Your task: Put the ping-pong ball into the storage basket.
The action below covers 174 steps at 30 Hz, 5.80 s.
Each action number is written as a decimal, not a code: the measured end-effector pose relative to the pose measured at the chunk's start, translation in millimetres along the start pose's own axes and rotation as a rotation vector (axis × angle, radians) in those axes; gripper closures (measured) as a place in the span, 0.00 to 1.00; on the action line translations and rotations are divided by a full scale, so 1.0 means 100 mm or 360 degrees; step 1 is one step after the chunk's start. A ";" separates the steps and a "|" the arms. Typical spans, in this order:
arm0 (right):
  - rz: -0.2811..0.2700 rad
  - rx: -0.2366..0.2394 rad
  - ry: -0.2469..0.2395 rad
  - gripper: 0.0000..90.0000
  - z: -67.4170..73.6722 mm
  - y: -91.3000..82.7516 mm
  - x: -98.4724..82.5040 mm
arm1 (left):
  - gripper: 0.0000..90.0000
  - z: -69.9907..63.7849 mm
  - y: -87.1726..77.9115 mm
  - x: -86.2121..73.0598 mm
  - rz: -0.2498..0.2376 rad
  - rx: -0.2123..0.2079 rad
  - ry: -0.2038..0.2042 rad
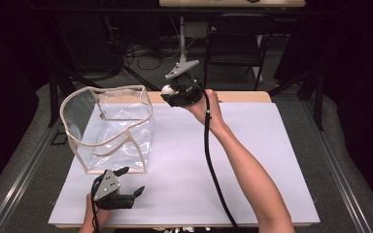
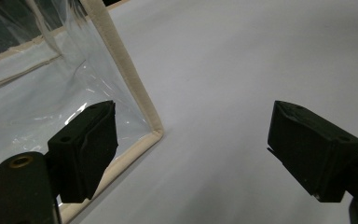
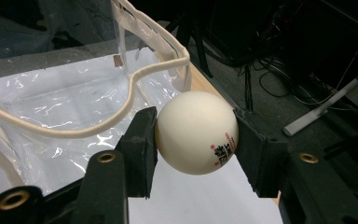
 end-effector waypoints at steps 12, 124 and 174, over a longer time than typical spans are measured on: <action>-0.0002 0.0009 -0.0016 0.57 0.04 0.04 0.10 | 0.18 0.00 0.00 0.00 0.0001 0.0001 0.0000; 0.0138 0.0158 -0.0232 0.57 0.74 0.59 0.54 | 0.18 0.00 -0.01 0.00 -0.0011 -0.0015 -0.0001; 0.0336 0.0229 -0.0294 0.57 0.93 0.83 0.48 | 0.18 0.00 -0.01 0.00 -0.0014 -0.0015 -0.0004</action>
Point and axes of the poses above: each handheld gripper's, and its own axes: y roughly forward along the jaws, x roughly out of its top, z roughly to its left, the point moved 3 cm from there along y, roughly forward along the jaws, and after that the axes turned 4 degrees about -x, right-handed, at the moved point
